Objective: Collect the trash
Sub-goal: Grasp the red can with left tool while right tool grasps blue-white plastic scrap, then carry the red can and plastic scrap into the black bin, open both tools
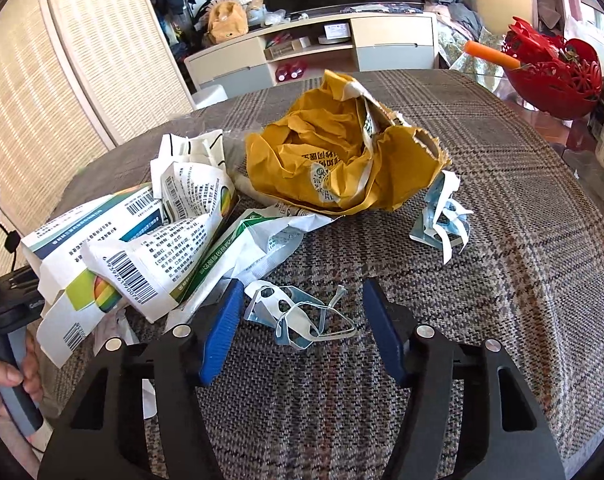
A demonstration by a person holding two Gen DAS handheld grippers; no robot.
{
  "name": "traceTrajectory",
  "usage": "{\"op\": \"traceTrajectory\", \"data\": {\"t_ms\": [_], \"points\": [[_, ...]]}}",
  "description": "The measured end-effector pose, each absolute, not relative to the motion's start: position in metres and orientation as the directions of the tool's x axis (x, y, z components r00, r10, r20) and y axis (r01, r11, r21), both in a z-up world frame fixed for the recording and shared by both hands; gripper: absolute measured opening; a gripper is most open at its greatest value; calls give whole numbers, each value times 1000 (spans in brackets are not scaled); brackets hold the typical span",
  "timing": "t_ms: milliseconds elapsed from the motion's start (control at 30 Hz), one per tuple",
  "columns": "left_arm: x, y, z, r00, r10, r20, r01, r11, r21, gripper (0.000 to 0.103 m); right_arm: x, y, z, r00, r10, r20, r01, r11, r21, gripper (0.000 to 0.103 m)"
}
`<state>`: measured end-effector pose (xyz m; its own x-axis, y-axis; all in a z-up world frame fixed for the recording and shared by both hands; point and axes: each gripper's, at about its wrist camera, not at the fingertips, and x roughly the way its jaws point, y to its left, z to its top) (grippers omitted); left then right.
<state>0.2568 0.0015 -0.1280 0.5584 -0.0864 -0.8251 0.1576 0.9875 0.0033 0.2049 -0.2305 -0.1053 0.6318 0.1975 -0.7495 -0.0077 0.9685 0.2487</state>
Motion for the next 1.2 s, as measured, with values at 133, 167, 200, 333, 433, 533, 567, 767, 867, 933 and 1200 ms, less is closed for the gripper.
{"op": "traceTrajectory", "data": {"t_ms": [133, 167, 200, 333, 433, 533, 567, 767, 867, 933, 1200], "points": [[254, -6, -133, 565, -71, -822, 169, 985, 31, 41, 206, -230, -107, 643, 183, -744, -7, 972, 233, 57], [253, -6, -132, 564, -77, -822, 169, 985, 24, 37, 206, -230, -107, 643, 180, -745, -6, 973, 230, 50], [252, -5, -132, 564, -76, -823, 166, 986, 22, 36, 205, -231, -107, 643, 181, -744, -6, 973, 231, 45], [246, -4, -131, 566, -67, -822, 164, 986, 33, 34, 199, -231, -102, 650, 184, -737, -19, 974, 227, 34], [237, 0, -130, 565, -63, -823, 157, 987, 32, 33, 190, -228, -97, 649, 199, -734, -34, 972, 234, 25], [223, 5, -130, 565, -64, -823, 151, 988, 27, 33, 177, -225, -92, 653, 209, -728, -45, 970, 237, 24], [218, 7, -130, 564, -66, -823, 150, 988, 23, 33, 173, -223, -91, 654, 211, -727, -48, 970, 238, 24], [182, 25, -129, 561, -98, -822, 163, 987, -6, 33, 137, -212, -88, 638, 242, -731, -61, 962, 265, 24], [159, 29, -129, 558, -115, -822, 177, 984, -18, 33, 117, -202, -89, 627, 247, -739, -77, 963, 257, 24], [145, 28, -129, 558, -123, -821, 186, 982, -20, 33, 104, -195, -90, 621, 252, -743, -88, 964, 253, 24], [77, 23, -125, 567, -152, -809, 215, 976, -33, 33, 51, -179, -90, 621, 265, -738, -102, 960, 260, 24]]}}
